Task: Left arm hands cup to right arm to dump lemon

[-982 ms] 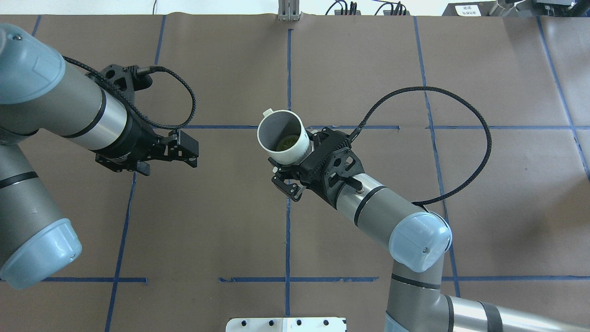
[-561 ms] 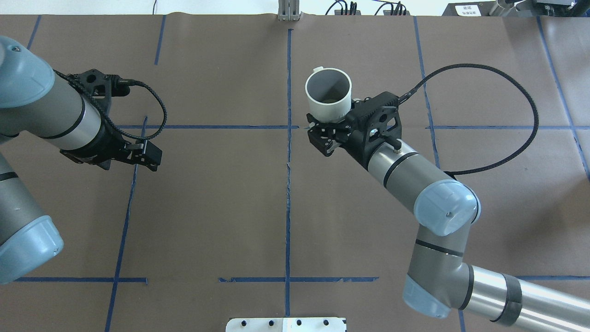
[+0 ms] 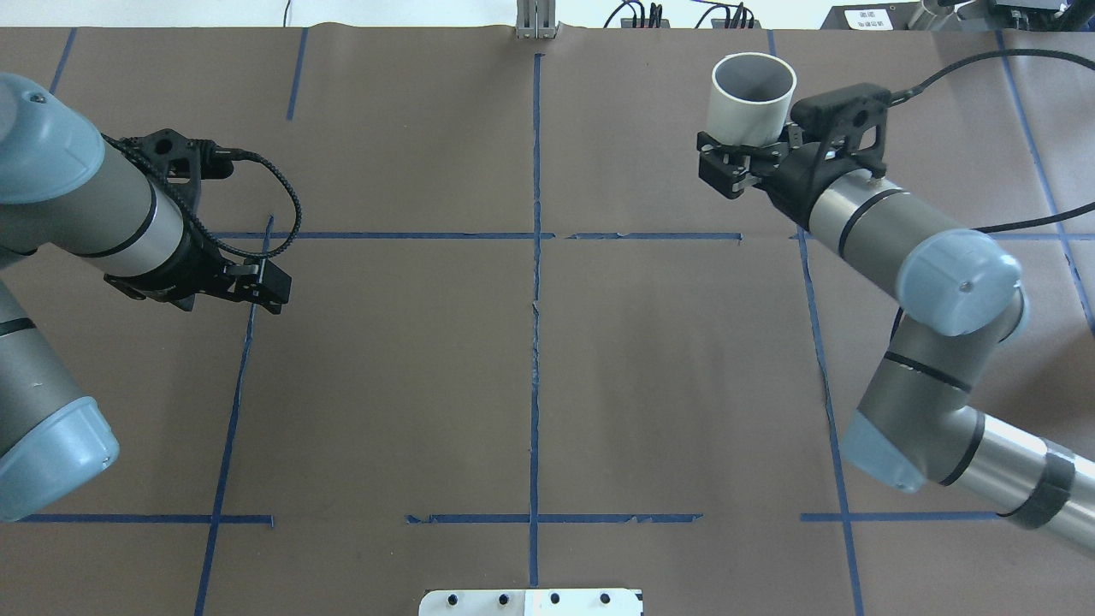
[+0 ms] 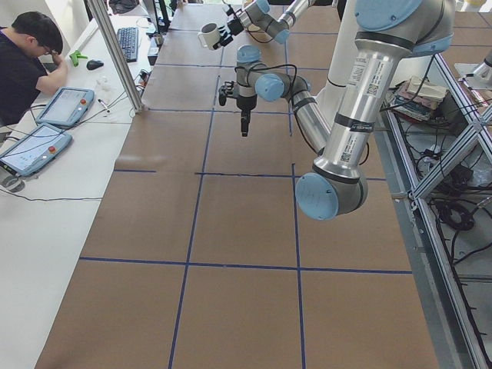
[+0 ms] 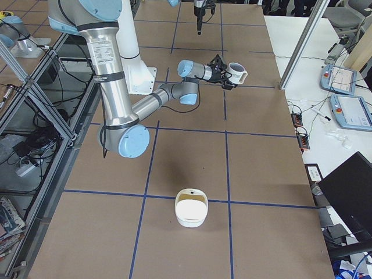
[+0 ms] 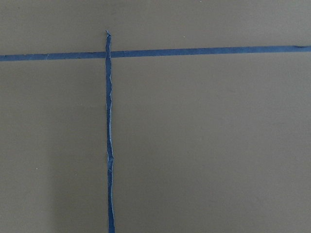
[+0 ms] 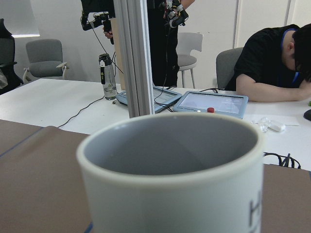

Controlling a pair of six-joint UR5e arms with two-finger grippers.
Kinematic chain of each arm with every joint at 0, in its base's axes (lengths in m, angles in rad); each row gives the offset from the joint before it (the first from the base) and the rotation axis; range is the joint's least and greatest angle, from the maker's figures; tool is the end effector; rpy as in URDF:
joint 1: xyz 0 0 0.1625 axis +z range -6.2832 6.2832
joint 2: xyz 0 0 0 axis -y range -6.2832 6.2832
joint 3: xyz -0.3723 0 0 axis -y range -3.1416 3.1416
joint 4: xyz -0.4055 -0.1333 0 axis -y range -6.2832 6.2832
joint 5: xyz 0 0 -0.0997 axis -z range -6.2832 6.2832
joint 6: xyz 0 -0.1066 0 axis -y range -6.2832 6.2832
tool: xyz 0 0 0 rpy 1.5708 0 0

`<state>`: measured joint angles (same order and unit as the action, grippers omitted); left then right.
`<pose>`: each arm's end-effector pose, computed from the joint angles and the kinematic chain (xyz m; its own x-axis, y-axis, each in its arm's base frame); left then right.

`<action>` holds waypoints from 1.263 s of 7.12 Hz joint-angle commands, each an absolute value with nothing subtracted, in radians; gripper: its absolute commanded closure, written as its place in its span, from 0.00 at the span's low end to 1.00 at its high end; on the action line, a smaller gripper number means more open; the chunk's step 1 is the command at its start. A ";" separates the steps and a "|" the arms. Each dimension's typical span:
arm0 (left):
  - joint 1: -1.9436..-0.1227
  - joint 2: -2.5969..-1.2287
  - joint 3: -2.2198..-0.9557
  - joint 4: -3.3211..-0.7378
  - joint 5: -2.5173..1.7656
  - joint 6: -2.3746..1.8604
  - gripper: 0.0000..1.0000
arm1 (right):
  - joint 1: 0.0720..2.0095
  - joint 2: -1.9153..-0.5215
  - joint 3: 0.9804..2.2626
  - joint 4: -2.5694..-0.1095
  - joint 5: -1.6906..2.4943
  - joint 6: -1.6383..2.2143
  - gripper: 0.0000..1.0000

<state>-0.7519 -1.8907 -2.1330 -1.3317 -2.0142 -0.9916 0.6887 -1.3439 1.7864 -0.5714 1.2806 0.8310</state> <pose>0.3144 -0.4139 0.2201 0.7241 -0.0002 -0.6897 0.0392 0.9984 0.0409 -0.3316 -0.4851 0.2659 0.6315 -0.3168 0.7077 -0.5447 0.4683 0.6957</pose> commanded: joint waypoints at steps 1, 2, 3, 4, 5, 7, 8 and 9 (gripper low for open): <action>-0.749 -1.902 -2.115 -1.360 -2.011 -1.072 0.00 | 0.782 -1.507 1.883 -0.569 1.345 0.839 1.00; -0.747 -1.902 -2.103 -1.373 -2.011 -1.075 0.00 | 0.796 -1.593 1.934 -0.566 1.345 0.842 1.00; -0.746 -1.904 -2.102 -1.374 -2.011 -1.077 0.00 | 0.798 -1.680 1.951 -0.472 1.344 0.863 1.00; -0.746 -1.904 -2.102 -1.374 -2.010 -1.077 0.00 | 0.798 -1.801 1.948 -0.313 1.344 0.882 1.00; -0.746 -1.905 -2.100 -1.374 -2.011 -1.077 0.00 | 0.798 -1.904 1.941 -0.190 1.344 0.884 1.00; -0.744 -1.917 -2.092 -1.374 -2.010 -1.077 0.00 | 0.798 -1.977 1.741 0.158 1.344 0.954 1.00; -0.744 -1.917 -2.089 -1.374 -2.010 -1.077 0.00 | 0.796 -1.977 1.586 0.330 1.344 0.988 1.00; -0.744 -1.919 -2.089 -1.374 -2.010 -1.077 0.00 | 0.798 -1.980 1.484 0.454 1.344 1.036 1.00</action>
